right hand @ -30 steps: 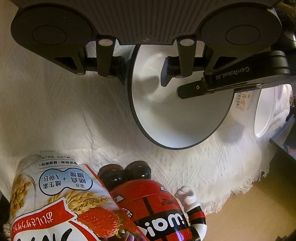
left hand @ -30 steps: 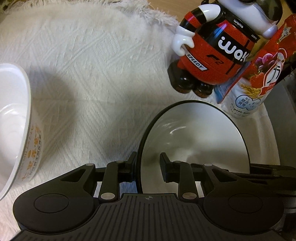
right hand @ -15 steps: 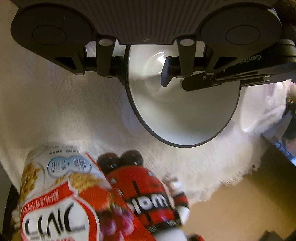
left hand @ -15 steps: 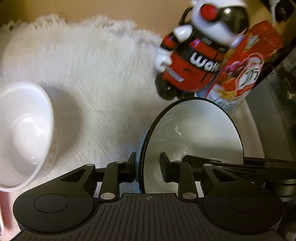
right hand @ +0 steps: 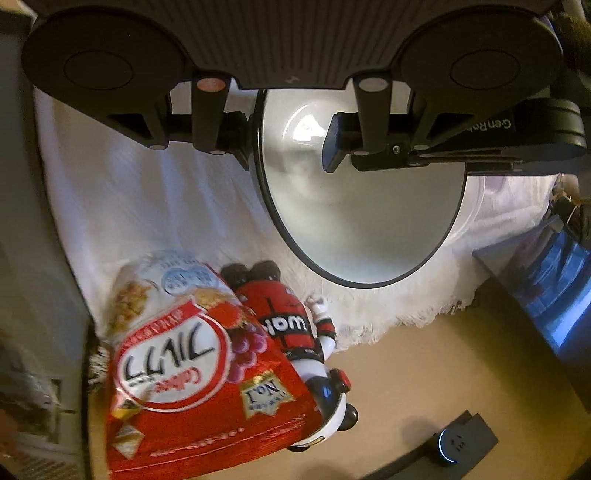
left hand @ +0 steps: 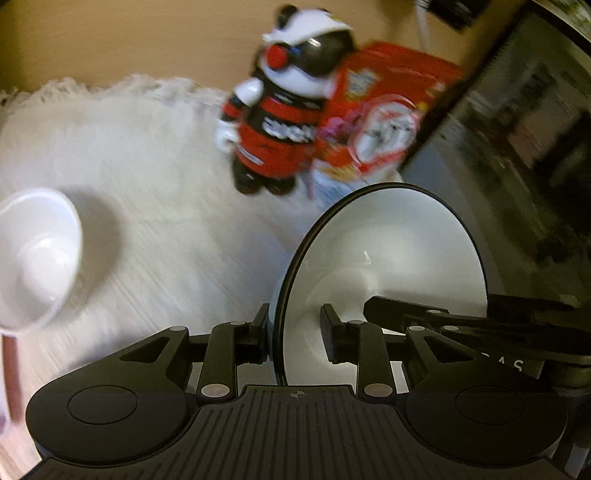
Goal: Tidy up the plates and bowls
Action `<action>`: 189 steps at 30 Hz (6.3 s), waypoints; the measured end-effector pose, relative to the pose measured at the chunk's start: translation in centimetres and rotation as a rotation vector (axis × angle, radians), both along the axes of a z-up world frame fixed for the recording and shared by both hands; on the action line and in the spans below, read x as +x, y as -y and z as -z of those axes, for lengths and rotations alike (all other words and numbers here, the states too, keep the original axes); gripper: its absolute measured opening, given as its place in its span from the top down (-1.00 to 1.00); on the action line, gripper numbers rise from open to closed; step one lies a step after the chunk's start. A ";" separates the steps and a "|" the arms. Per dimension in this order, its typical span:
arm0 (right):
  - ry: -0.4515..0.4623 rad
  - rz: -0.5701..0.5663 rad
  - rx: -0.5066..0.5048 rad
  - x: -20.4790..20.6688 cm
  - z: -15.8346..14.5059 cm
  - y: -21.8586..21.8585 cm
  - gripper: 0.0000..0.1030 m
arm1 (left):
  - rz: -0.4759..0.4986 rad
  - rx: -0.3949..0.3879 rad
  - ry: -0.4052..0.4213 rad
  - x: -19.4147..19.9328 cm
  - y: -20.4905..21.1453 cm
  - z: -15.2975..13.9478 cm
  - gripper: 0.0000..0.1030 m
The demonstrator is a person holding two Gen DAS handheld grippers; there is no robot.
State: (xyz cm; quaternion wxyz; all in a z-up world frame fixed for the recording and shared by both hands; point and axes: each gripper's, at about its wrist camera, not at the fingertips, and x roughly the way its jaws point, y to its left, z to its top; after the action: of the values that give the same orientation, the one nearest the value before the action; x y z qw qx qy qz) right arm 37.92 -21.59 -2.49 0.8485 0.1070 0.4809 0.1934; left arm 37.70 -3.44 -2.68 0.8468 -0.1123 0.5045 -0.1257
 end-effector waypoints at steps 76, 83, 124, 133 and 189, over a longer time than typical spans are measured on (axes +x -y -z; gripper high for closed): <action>0.116 -0.041 -0.251 -1.3 0.5 -12.2 -0.50 | -0.292 -0.077 0.110 -6.7 -17.3 1.7 0.54; 0.080 -0.029 -0.320 2.9 2.9 -20.3 -0.58 | -0.467 0.008 0.129 -3.8 -24.7 2.8 0.54; -0.171 -0.186 -0.131 6.8 9.2 -26.5 0.61 | -0.360 0.024 0.019 0.9 -26.7 7.6 0.56; 0.061 -0.145 -0.172 1.5 2.1 -20.1 0.61 | -0.263 0.062 0.139 -1.6 -18.2 0.3 0.56; 0.023 0.146 -0.199 -9.4 2.8 3.5 0.09 | 0.075 0.021 -0.044 -7.4 -0.4 3.3 0.54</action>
State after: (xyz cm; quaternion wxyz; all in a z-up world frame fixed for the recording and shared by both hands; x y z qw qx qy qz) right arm 28.54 -25.07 -5.26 0.8722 0.0546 0.4789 0.0838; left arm 30.31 -3.07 -5.98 0.8312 -0.0872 0.5283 -0.1496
